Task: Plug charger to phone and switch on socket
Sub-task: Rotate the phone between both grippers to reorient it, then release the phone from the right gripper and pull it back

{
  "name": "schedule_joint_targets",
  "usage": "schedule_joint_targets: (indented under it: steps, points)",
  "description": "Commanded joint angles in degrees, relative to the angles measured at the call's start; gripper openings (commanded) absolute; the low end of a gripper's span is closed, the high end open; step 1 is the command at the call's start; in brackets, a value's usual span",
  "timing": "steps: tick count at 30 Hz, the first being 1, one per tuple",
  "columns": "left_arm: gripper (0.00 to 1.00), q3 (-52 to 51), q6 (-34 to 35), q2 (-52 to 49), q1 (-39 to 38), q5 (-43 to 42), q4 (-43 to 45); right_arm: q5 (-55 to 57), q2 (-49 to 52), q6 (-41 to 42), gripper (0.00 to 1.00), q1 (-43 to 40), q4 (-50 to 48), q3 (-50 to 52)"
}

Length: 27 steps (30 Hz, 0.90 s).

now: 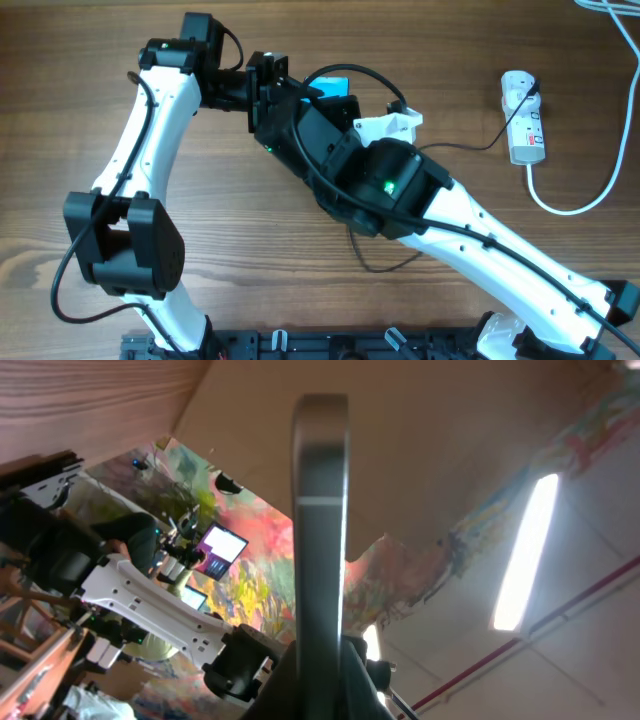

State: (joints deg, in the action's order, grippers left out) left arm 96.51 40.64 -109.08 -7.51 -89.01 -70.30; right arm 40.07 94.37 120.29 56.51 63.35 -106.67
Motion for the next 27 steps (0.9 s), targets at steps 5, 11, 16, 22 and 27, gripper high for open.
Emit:
schedule_joint_targets:
  steps: [5, 11, 16, 22, 27]
  points:
    - [0.04, 1.0, 0.5, 1.5, -0.3, -0.2, 1.0, 5.1, -1.2, -11.5, 0.89, 0.4, 0.3, -1.3]
    - [0.04, 1.0, 0.5, 1.5, 1.5, 9.0, 3.4, 5.6, -4.7, -22.1, 1.00, 0.2, 1.4, -1.3]
    - [0.04, 1.0, -2.8, 1.5, 4.1, 16.8, 3.4, 4.8, -8.6, -37.6, 0.99, -2.6, 4.4, -1.3]
    - [0.04, 1.0, -10.4, 1.5, 5.3, 21.6, 3.2, -6.7, -11.0, -60.5, 1.00, -10.5, 11.6, -1.3]
    - [0.04, 1.0, -10.4, 1.5, 5.0, 19.9, 1.6, -11.5, -9.9, -67.7, 1.00, -16.9, 20.7, -0.8]
